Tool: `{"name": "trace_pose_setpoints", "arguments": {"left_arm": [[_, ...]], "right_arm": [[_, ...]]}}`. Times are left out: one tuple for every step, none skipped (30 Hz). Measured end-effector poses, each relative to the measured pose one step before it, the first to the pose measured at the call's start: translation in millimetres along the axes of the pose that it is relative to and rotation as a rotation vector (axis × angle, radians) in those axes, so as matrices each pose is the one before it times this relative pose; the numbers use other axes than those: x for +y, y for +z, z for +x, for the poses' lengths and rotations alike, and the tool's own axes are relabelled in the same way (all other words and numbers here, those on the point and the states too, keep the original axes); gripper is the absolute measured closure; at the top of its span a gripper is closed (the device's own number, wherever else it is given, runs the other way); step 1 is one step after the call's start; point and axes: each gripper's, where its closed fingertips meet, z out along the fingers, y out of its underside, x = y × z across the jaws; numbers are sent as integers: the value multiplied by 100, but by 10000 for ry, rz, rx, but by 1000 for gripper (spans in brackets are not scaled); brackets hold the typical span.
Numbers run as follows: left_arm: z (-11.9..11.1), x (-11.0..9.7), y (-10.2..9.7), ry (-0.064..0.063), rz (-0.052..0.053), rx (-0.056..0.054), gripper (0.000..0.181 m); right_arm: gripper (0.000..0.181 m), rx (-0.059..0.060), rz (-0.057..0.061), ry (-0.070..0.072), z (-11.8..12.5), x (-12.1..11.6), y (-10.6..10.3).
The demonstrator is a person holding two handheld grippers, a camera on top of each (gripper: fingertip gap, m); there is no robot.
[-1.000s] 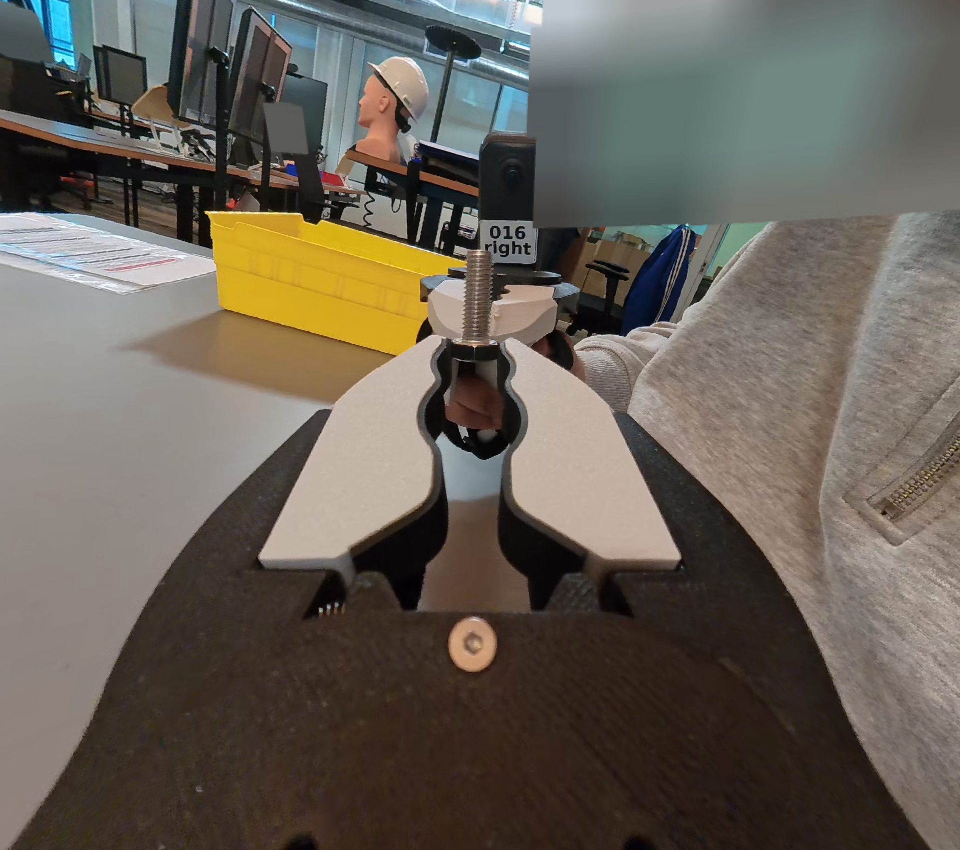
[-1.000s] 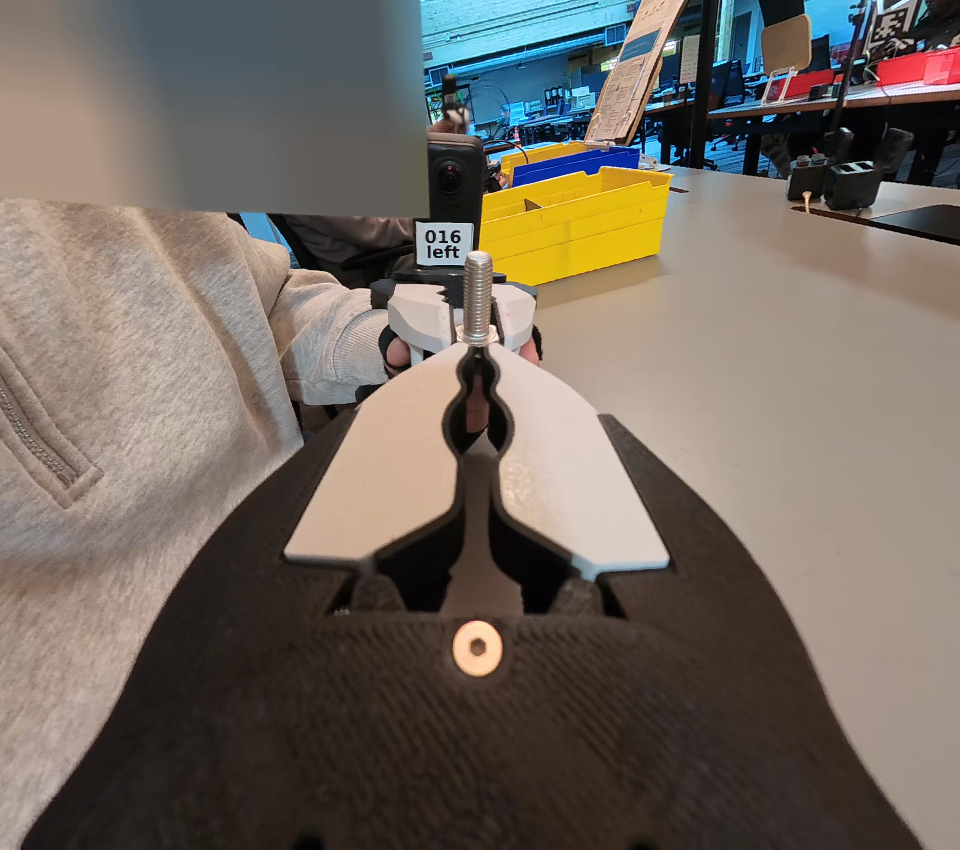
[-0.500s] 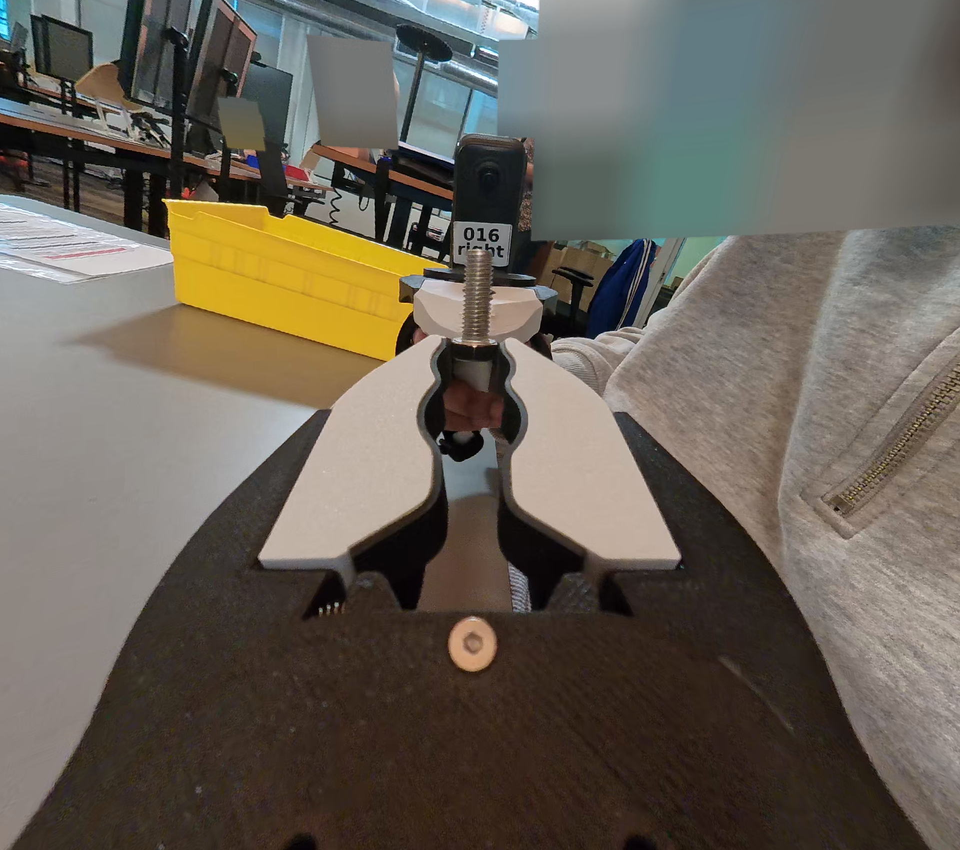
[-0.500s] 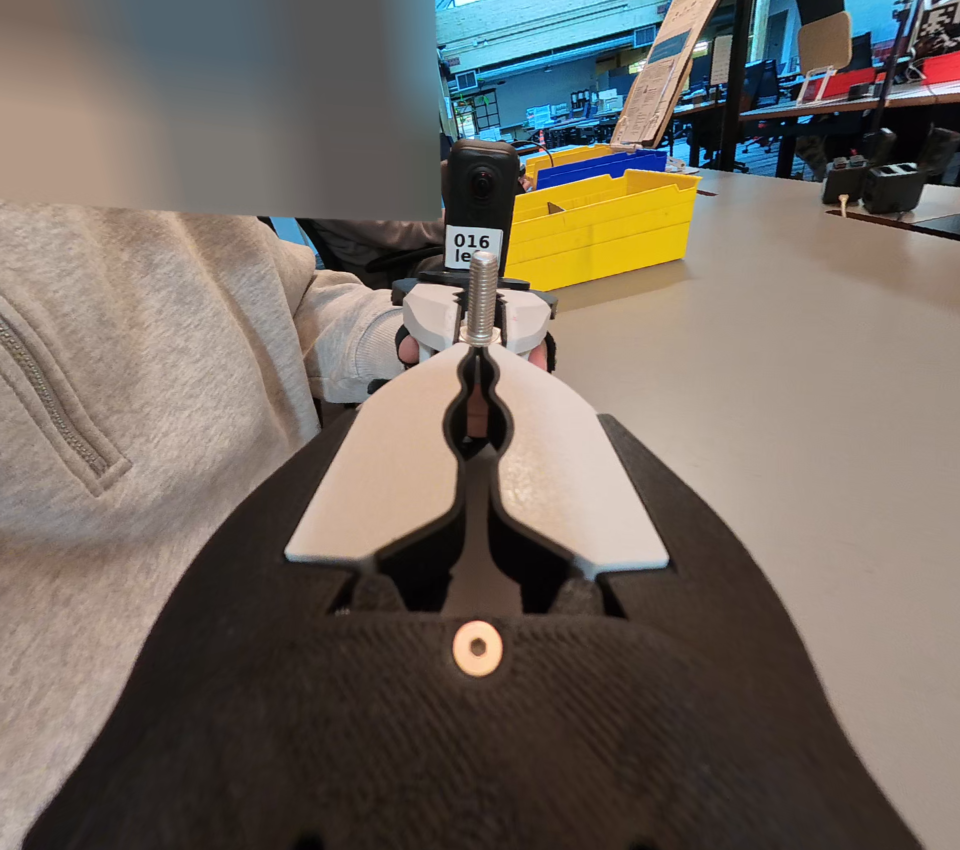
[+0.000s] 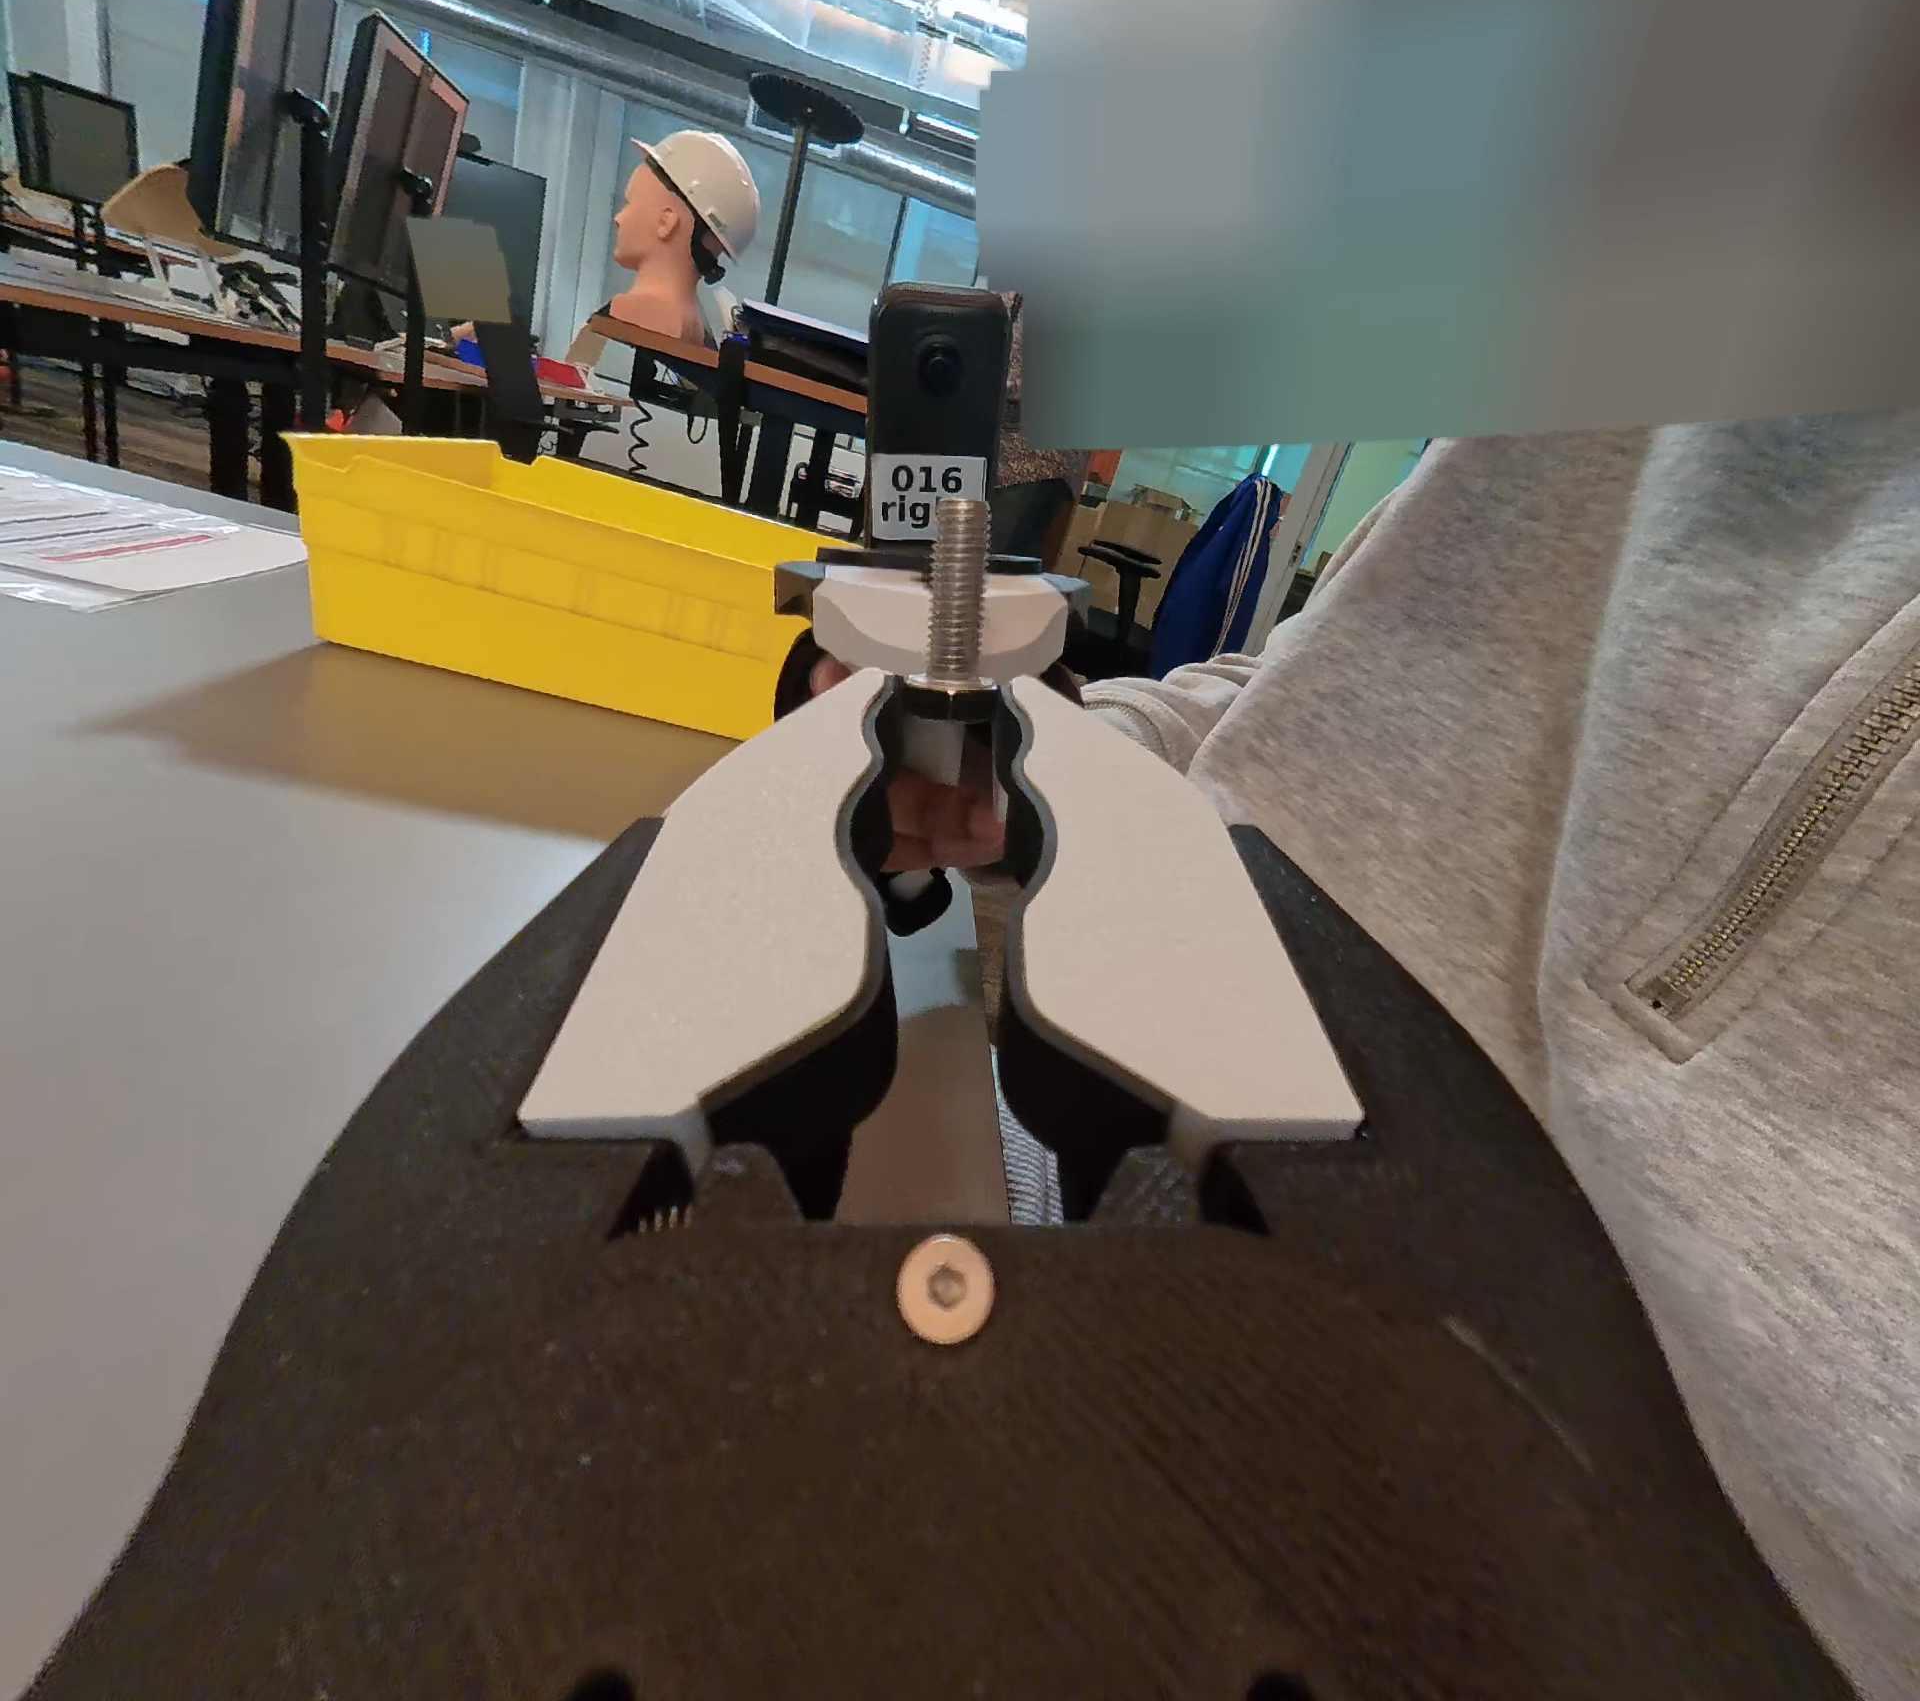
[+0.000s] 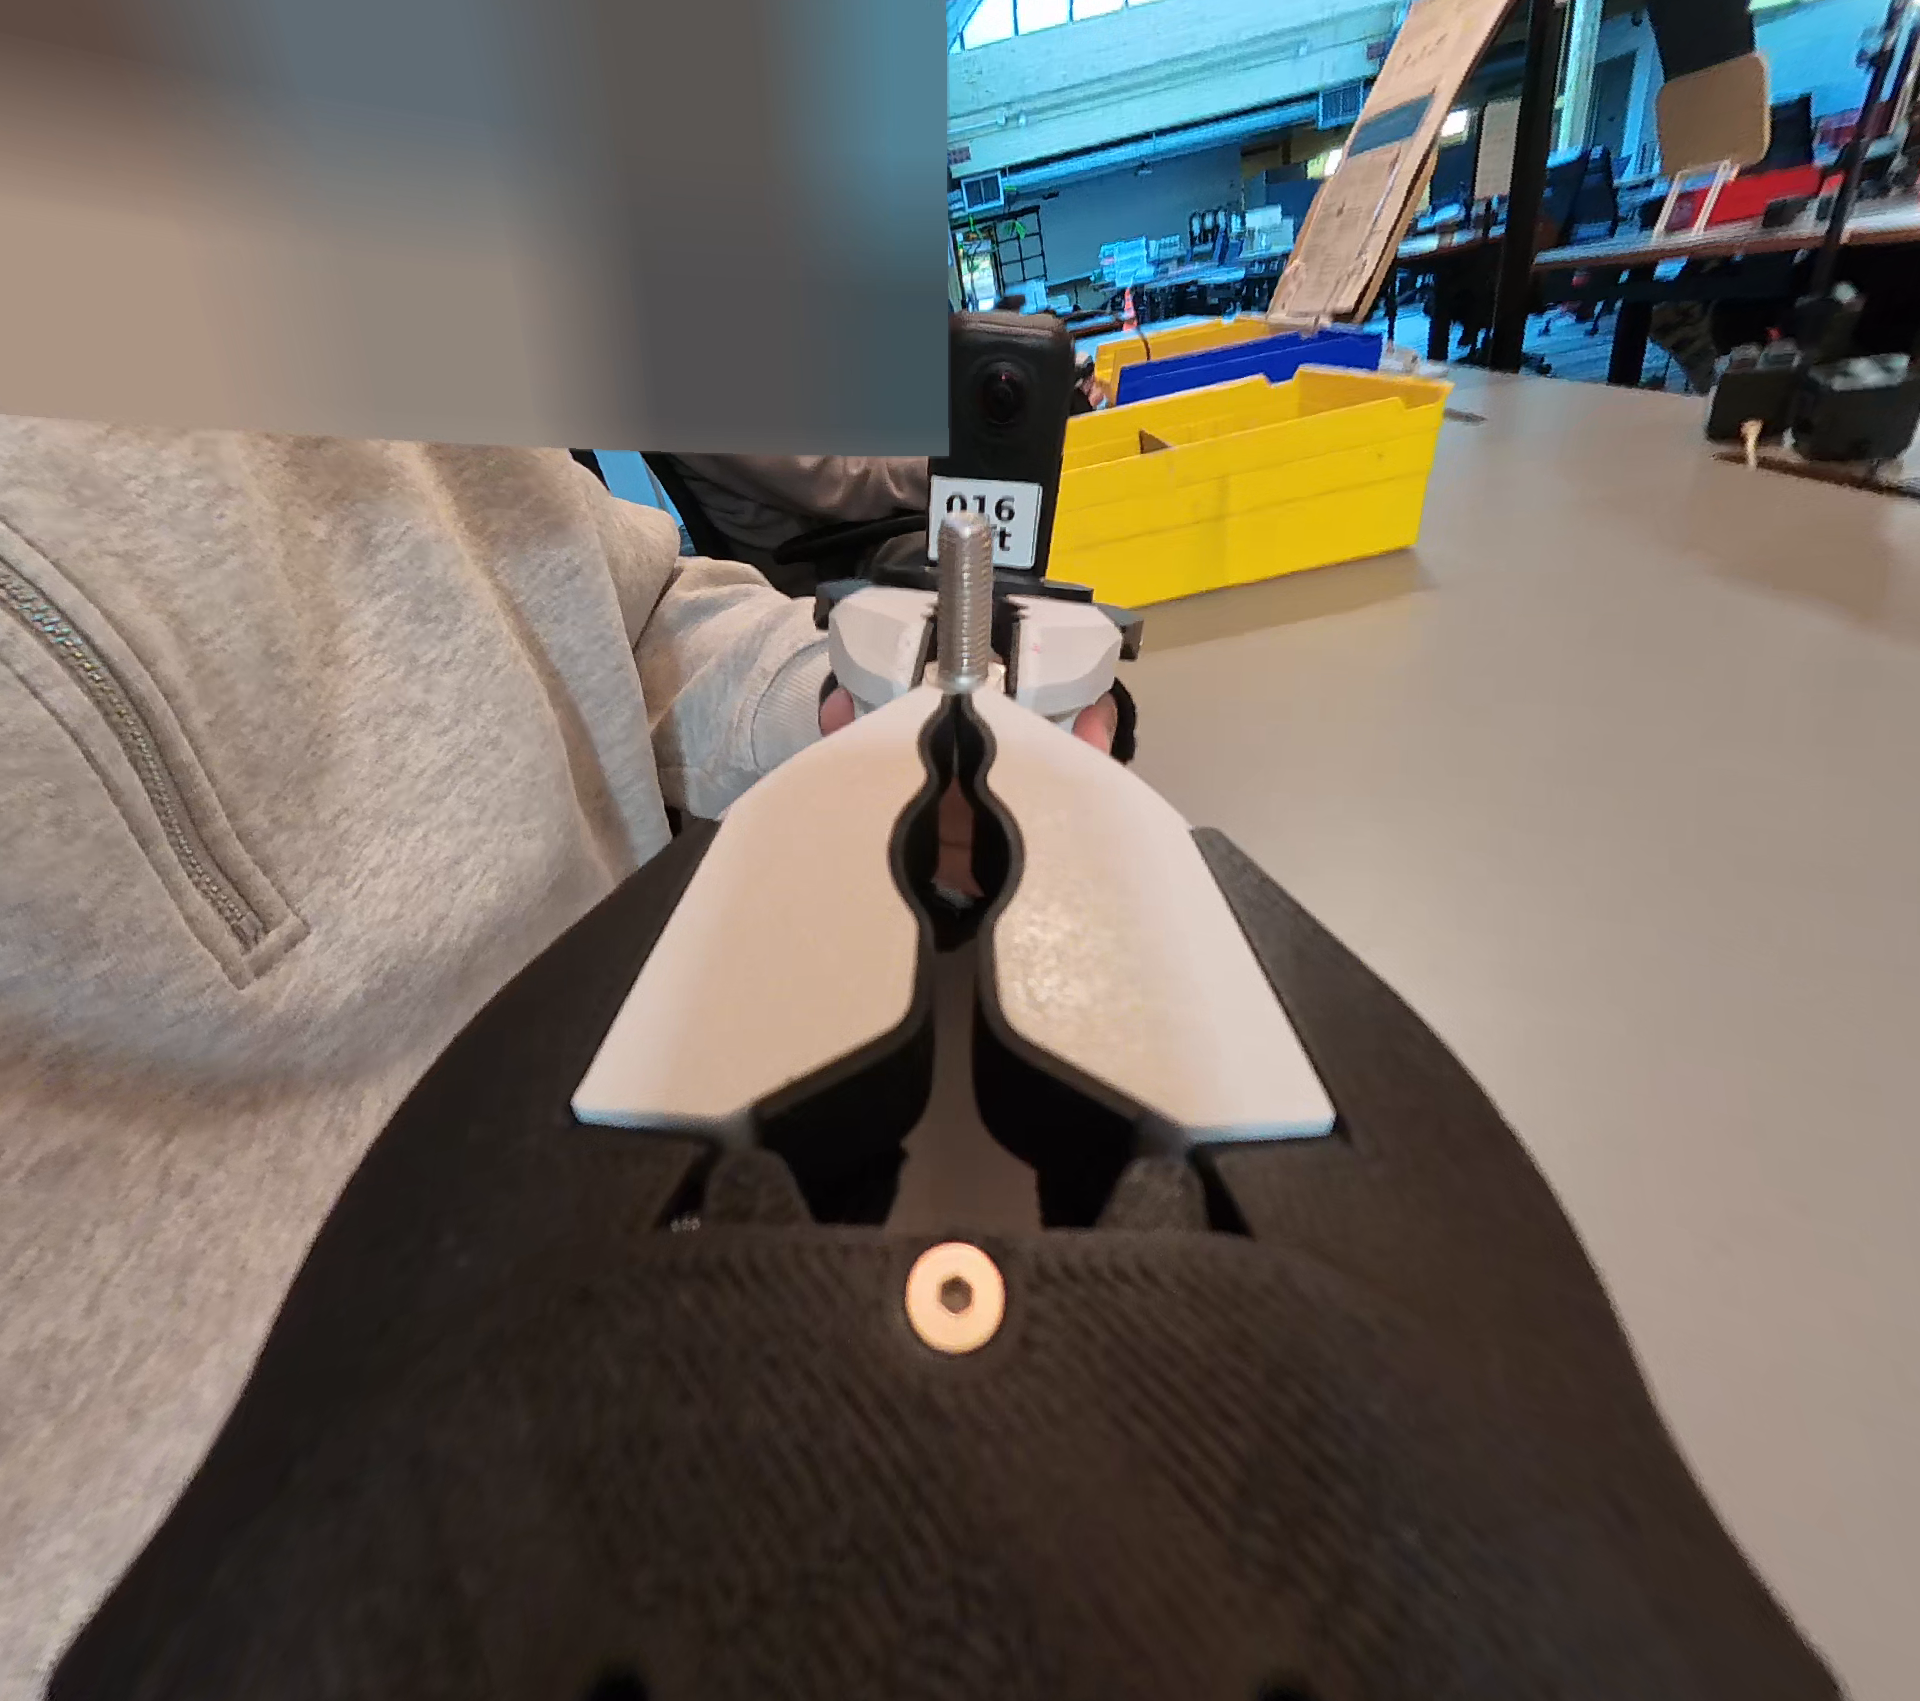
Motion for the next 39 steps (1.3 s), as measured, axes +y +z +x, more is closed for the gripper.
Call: {"name": "trace_pose_setpoints", "arguments": {"left_arm": [[124, 68, 56, 66, -56, 42, 164], [102, 73, 52, 75, -36, 15, 164], [53, 15, 39, 56, 0, -6, 164], [32, -42, 28, 15, 19, 1, 164], [-4, -36, 9, -9, 17, -1, 164], [-52, -39, -19, 3, 19, -22, 164], [-47, -24, -27, 0, 8, -20, 164], [-56, -10, -15, -7, 4, -16, 164], [-36, -28, -6, 1, 8, -17, 164], [-12, -16, 6, 7, 5, -7, 164], [31, 21, 21, -2, -9, 16, 164], [10, 48, 25, -3, -23, 13, 164], [21, 42, 27, 14, -19, 5, 164], [16, 52, 25, 9, -28, 6, 164], [17, 58, 21, 10, -33, 7, 164], [3, 36, 20, 21, -17, -3, 164], [8, 31, 12, 10, -16, -3, 164], [-5, 17, 26, 0, -15, 1, 164], [-14, 31, 10, 4, -13, -4, 164], [-17, 21, 10, 8, -12, -14, 164], [-26, 27, 9, 6, -17, -14, 164], [-26, 25, 10, 5, -16, -15, 164], [-69, 20, 13, 14, -12, -43, 164], [-84, 9, 4, 32, -15, -70, 165], [-200, -1, -2, 63, -13, -158, 165], [-528, -27, -19, 142, -17, -412, 164], [-687, -53, -42, 218, -21, -519, 164], [-190, -85, -68, 159, -11, -123, 164], [27, -126, -53, 28, 29, 42, 165], [24, -105, -21, -72, 37, 39, 165], [32, -50, -2, -56, 44, 17, 165], [41, 35, 28, -5, -3, 18, 165], [82, 156, 63, 14, -72, 46, 165], [103, 136, 63, 23, -63, 52, 165], [88, 119, 66, 13, -45, 39, 165], [113, 137, 64, -12, -69, 64, 165], [85, 120, 62, 8, -54, 34, 165], [23, 95, 42, 28, -32, -5, 165], [52, 99, 43, 8, -53, 24, 164]], "right_arm": [[181, 36, 112, -120, -65, -288, -75], [181, 26, 112, -87, -39, -275, -99], [181, 20, 84, -31, 10, -204, -93], [181, 4, 44, 15, 41, -77, -62], [181, -20, 10, 43, 34, 17, -32], [181, -29, -5, 59, 41, 66, -14], [181, -36, -16, 52, 8, 71, 23], [181, -43, -28, 28, -36, 77, 26], [181, -39, -35, -4, -44, 75, 48], [181, -18, -48, -29, -53, 73, 52], [181, -8, -64, -46, -46, 97, 48], [181, -3, -62, -52, -40, 96, 63], [181, 13, -40, -54, -33, 46, 53], [181, 32, -18, -52, -4, 12, 34], [181, 45, 2, -49, 15, -30, 14], [181, 47, 28, -37, 46, -64, -16], [180, 43, 46, -13, 45, -103, -23], [179, 33, 50, 9, 65, -98, -40], [178, 27, 45, 24, 67, -73, -30], [177, 16, 36, 31, 56, -42, -29], [176, -3, 30, 29, 19, -39, -7], [175, -10, 25, 18, -1, -29, -3], [174, -6, 14, 1, -15, -25, 24], [173, 3, -4, -15, -14, 14, 30], [173, 14, -22, -27, -4, 33, 44], [172, 25, -35, -39, 16, 72, 44], [171, 39, -45, -49, 31, 76, 42], [171, 60, -46, -55, 62, 77, 41], [170, 102, -32, -58, 122, 45, 39], [170, 144, -19, -66, 177, 24, 6], [169, 136, -10, -76, 181, -2, -22], [169, 113, -8, -55, 154, 11, -39], [169, 81, 3, -14, 134, -21, -35], [169, 28, 26, 19, 59, -34, -35], [169, 4, 25, 32, 25, -32, -17], [169, -7, 10, 14, -9, -5, 3], [169, -12, -7, -17, -43, 6, 7], [170, -13, -22, -37, -43, 20, 23], [171, -8, -29, -44, -48, 32, 33]]}}
